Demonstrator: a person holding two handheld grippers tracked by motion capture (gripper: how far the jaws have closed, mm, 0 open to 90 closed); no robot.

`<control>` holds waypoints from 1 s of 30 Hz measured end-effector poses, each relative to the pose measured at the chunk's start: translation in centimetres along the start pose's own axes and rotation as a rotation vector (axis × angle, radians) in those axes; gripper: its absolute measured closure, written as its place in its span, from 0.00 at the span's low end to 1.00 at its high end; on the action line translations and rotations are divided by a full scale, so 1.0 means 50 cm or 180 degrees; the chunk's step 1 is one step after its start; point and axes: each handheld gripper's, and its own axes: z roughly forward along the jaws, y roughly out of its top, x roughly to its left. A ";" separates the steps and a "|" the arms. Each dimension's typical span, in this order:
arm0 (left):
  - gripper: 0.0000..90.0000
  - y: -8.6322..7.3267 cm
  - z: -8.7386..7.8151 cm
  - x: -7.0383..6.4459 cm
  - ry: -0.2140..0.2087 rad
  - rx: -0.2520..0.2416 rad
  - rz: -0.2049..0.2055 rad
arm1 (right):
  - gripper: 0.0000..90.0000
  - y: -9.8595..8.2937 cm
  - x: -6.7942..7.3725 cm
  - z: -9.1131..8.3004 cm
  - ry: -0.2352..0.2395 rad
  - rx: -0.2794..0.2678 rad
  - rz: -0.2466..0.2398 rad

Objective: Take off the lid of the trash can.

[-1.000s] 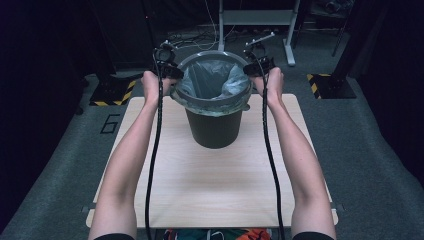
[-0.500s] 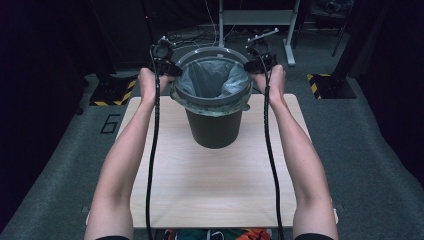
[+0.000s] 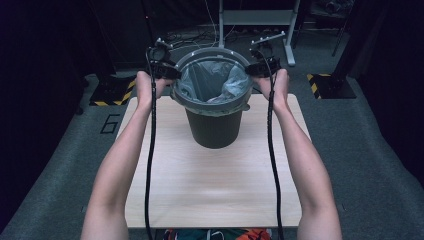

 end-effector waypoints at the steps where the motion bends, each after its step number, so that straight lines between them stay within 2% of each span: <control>1: 0.76 -0.002 -0.002 -0.002 -0.0003 -0.0010 0.0002 | 0.82 -0.003 0.000 -0.005 0.0018 -0.0011 0.0010; 7: 0.77 -0.021 -0.012 -0.011 -0.0038 -0.0071 0.0035 | 0.82 -0.023 0.000 -0.021 0.0065 -0.0096 0.0029; 9: 0.78 -0.028 -0.015 -0.015 -0.0024 -0.0100 0.0082 | 0.83 -0.032 0.002 -0.026 0.0057 -0.0136 0.0015; 13: 0.78 -0.041 -0.017 -0.017 -0.0062 -0.0135 0.0077 | 0.83 -0.042 0.001 -0.031 0.0094 -0.0170 0.0034; 17: 0.78 -0.052 -0.018 -0.023 -0.0037 -0.0156 0.0125 | 0.83 -0.057 0.002 -0.032 0.0115 -0.0188 0.0034; 21: 0.78 -0.063 -0.022 -0.024 -0.0058 -0.0207 0.0107 | 0.83 -0.069 0.002 -0.035 0.0147 -0.0256 0.0054; 30: 0.78 -0.088 -0.042 -0.036 -0.0025 -0.0361 0.0190 | 0.83 -0.099 0.009 -0.051 0.0216 -0.0381 0.0063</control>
